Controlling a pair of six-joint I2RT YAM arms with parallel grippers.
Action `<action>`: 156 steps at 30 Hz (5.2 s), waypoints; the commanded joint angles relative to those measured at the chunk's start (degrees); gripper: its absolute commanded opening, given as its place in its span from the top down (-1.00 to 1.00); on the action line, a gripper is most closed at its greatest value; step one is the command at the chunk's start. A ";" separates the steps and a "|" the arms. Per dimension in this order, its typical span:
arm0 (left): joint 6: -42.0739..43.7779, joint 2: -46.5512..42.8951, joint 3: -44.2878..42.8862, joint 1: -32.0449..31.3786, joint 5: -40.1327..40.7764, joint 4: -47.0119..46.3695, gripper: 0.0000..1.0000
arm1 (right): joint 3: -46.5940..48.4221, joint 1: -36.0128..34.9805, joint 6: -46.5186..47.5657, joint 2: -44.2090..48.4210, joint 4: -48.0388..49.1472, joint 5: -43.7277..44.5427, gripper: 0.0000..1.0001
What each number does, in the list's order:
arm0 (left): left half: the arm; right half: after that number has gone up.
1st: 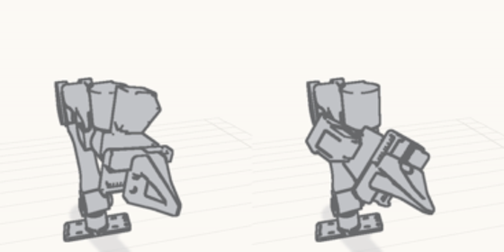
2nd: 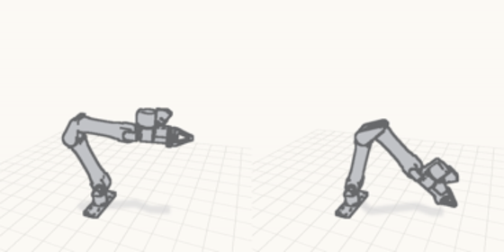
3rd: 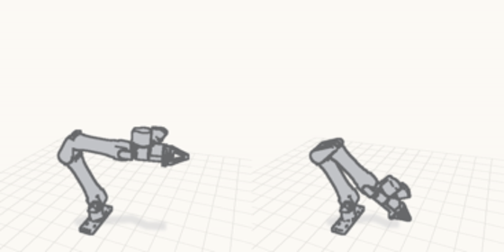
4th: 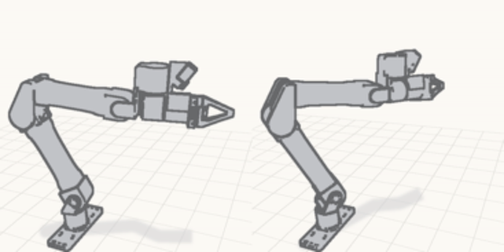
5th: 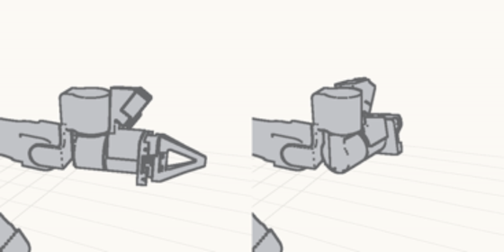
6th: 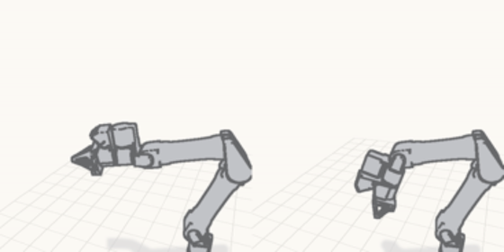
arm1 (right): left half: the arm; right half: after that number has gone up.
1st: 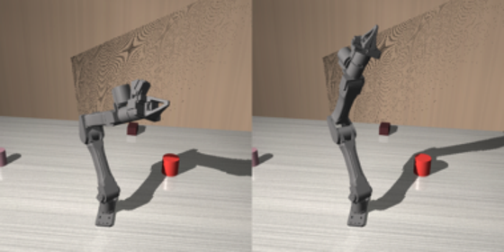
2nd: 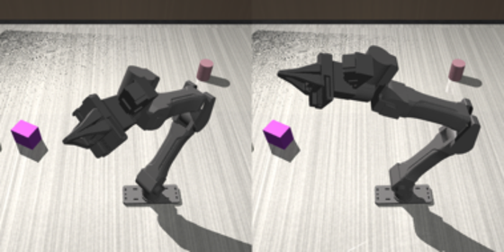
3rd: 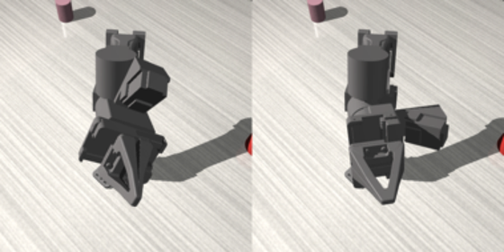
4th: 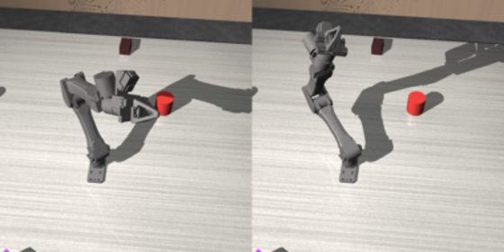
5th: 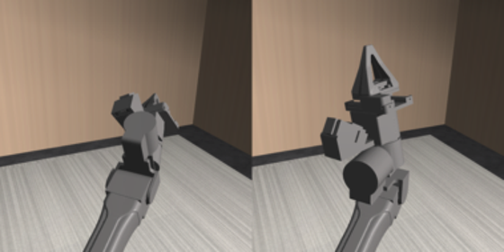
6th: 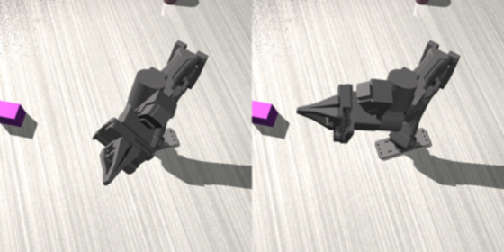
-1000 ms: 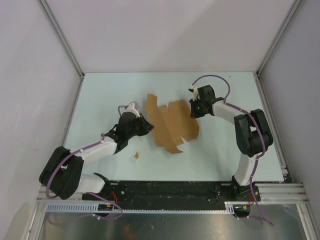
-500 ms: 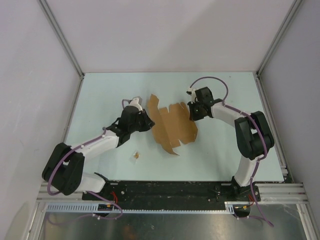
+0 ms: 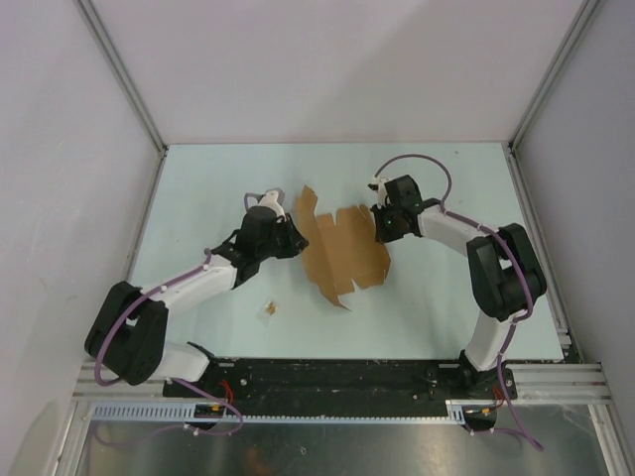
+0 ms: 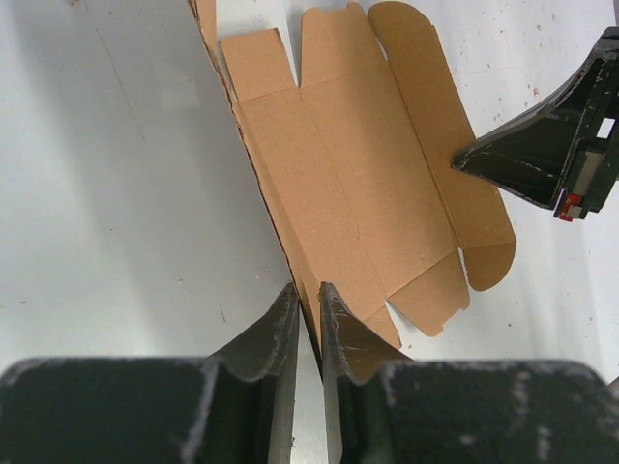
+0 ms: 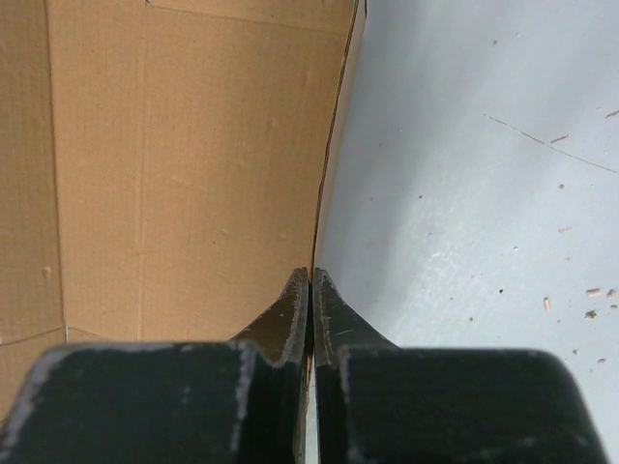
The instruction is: Fold the paper box
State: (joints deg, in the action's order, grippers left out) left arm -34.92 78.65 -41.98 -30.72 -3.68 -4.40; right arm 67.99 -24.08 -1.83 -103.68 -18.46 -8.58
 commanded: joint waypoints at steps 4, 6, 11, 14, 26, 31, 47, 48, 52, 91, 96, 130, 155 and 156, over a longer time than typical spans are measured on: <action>0.46 0.01 -4.16 -0.22 -4.05 0.01 0.64 | -1.01 -1.68 -1.07 3.04 -0.09 -3.55 1.00; 0.29 0.36 -5.30 -0.48 -5.10 -0.08 0.63 | -1.19 -1.76 -1.25 3.04 0.18 -3.81 1.00; 0.29 3.08 -7.85 -1.36 -5.81 -0.08 0.60 | -1.19 -2.11 -1.43 2.78 0.53 -3.90 1.00; 0.02 5.54 -9.00 -2.15 -6.25 -0.17 0.59 | -1.28 -2.20 -1.51 2.78 0.44 -3.90 1.00; 1.08 7.74 -9.97 -3.03 -4.76 0.36 0.13 | -1.72 -2.38 -1.43 2.96 0.53 -3.64 1.00; 1.43 6.96 -9.44 -3.12 -4.67 1.41 -0.09 | -1.80 -2.47 -1.51 2.96 0.44 -3.64 1.00; 2.05 6.24 -6.10 -3.12 -1.94 2.03 -0.57 | -2.77 -2.82 -1.51 2.87 1.23 -4.17 1.00; 1.96 6.42 -6.10 -3.03 -2.03 2.03 -0.58 | -2.86 -2.91 -1.51 2.95 1.32 -4.25 1.00; 2.22 7.04 -6.36 -3.03 -2.20 2.03 -0.72 | -3.12 -2.82 -1.60 2.96 1.32 -4.34 1.00; 1.96 -3.42 -1.18 -3.12 -1.50 3.96 -0.99 | -3.30 -5.28 -0.90 11.04 -1.23 -5.48 1.00; 1.96 -3.68 -1.27 -3.12 -1.50 3.96 -0.95 | -3.30 -6.86 -1.43 11.74 -1.14 -5.74 1.00; 0.73 -8.69 3.92 -3.03 -3.35 3.96 -0.86 | -2.33 -13.81 0.41 20.80 -5.18 8.22 0.97; -0.24 -3.77 8.23 -3.12 -4.76 -1.75 0.64 | 3.47 -18.46 2.79 15.61 -11.60 18.95 0.96; -0.33 -3.86 8.14 -3.03 -4.75 -1.66 0.69 | 3.73 -18.64 2.79 15.35 -11.69 19.56 0.96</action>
State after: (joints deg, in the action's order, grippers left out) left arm -35.05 74.61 -34.13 -33.63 -7.68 -3.42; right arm 69.14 -41.71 0.54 -88.16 -30.24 8.82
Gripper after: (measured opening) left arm 0.203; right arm 0.021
